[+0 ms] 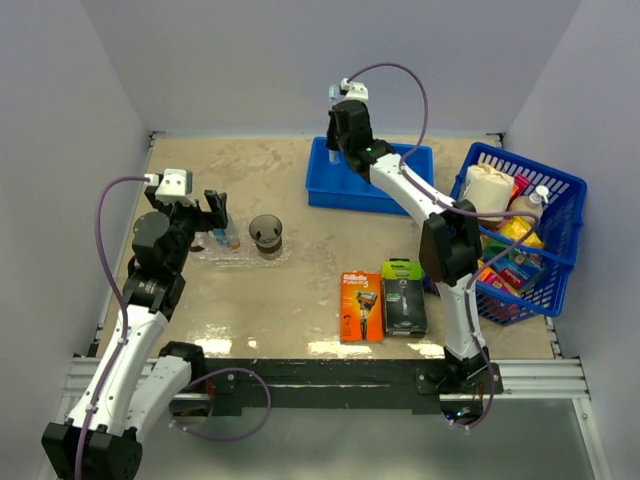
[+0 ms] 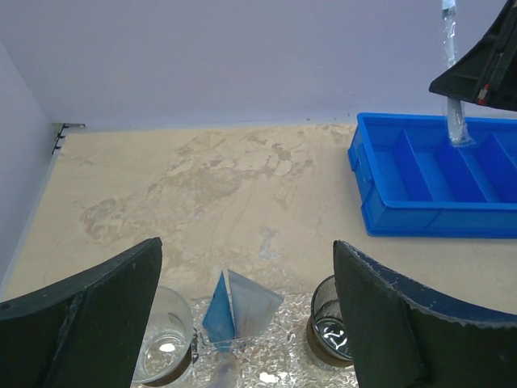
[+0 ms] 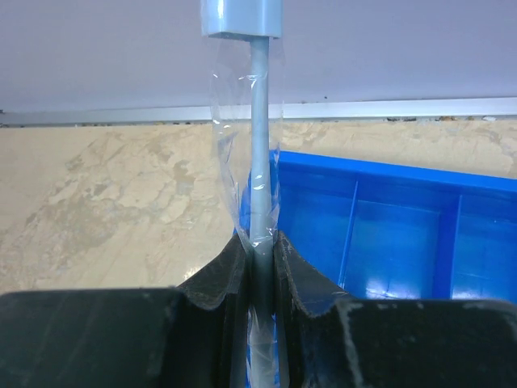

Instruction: Prepare toiletry sets of a toothbrush and toothpaste on the tray

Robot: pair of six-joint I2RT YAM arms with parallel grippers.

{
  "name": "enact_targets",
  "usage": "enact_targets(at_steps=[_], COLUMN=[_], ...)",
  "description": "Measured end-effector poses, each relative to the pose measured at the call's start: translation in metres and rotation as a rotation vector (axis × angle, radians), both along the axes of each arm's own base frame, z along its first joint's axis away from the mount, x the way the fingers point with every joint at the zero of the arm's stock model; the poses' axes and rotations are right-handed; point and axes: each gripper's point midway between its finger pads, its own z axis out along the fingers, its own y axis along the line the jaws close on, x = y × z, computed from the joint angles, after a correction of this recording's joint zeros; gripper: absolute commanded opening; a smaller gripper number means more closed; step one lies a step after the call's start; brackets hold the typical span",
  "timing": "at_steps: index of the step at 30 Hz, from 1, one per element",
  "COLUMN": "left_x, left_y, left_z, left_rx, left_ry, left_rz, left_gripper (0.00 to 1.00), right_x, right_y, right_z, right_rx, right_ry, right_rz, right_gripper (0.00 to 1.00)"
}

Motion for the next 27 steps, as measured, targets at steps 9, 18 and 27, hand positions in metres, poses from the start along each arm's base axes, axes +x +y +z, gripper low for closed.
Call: enact_targets(at_steps=[9, 18, 27], left_x=[-0.001, 0.001, 0.021], left_y=[-0.003, -0.017, -0.059], left_z=[0.002, 0.008, 0.049], left_rx=[-0.002, -0.019, -0.094], left_ry=[-0.006, -0.032, -0.060], left_rz=[-0.016, -0.092, -0.274], left_gripper=[0.90, 0.85, 0.85], right_x=[-0.042, -0.102, -0.159], right_y=[0.019, 0.049, 0.055], right_z=[0.022, 0.049, 0.097], right_rx=[-0.042, -0.087, -0.038], right_ry=[-0.037, -0.086, -0.157], right_rz=[0.096, 0.230, 0.346], right_gripper=[0.03, 0.03, 0.03])
